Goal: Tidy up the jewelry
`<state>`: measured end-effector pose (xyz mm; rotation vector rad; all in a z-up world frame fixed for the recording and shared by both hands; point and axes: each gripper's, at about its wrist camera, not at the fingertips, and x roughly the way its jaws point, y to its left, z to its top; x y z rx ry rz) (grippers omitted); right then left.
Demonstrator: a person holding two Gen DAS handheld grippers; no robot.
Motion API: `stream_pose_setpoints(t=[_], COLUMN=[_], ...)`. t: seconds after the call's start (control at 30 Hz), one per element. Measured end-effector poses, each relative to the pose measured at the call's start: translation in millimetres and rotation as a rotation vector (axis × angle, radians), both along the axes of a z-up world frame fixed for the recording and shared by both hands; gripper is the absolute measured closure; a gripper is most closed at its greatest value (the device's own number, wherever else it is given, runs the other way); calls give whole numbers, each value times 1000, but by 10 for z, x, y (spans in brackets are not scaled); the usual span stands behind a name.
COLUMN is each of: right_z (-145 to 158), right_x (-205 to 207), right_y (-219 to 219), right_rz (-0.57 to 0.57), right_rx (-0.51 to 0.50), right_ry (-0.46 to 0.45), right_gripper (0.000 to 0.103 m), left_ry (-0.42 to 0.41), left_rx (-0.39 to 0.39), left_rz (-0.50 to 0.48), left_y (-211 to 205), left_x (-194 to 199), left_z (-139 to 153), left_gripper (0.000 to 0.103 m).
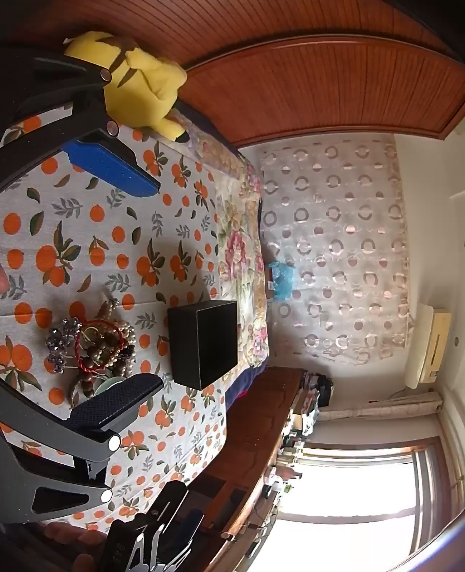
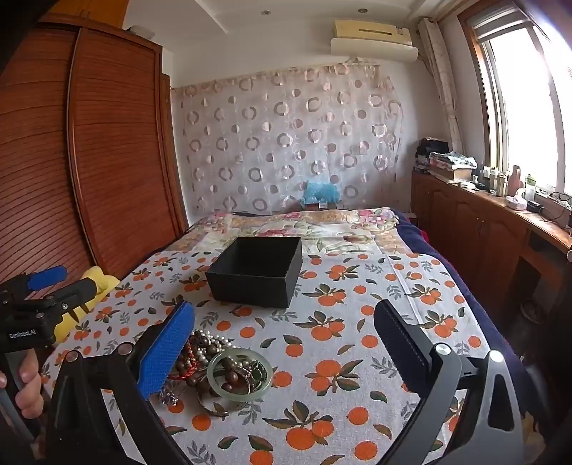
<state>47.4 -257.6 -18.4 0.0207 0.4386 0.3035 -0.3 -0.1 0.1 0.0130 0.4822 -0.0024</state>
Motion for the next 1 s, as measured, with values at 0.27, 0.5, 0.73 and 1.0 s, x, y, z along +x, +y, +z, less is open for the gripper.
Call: stream_pose_setpoints(t=[0.27,0.5,0.73,1.0], right_z=[-15,-22,-23,-20], right_x=[0,6,11,12], right_y=[6,8,7,7], right_rz=[0,1,0,0], right_rx=[-1,0,0,-1], right_ry=[0,3,4,5], right_gripper=[3,3,3,3], left_ry=[3,1,-1,-5], left_rx=[0,0,-1,-1], left_rz=[-1,-2,-4,-2], left_y=[0,-4,-35,-42], left_x=[4,5,-30,-30], left_z=[-2,-3,86,105], left_gripper=[8,8,8,8])
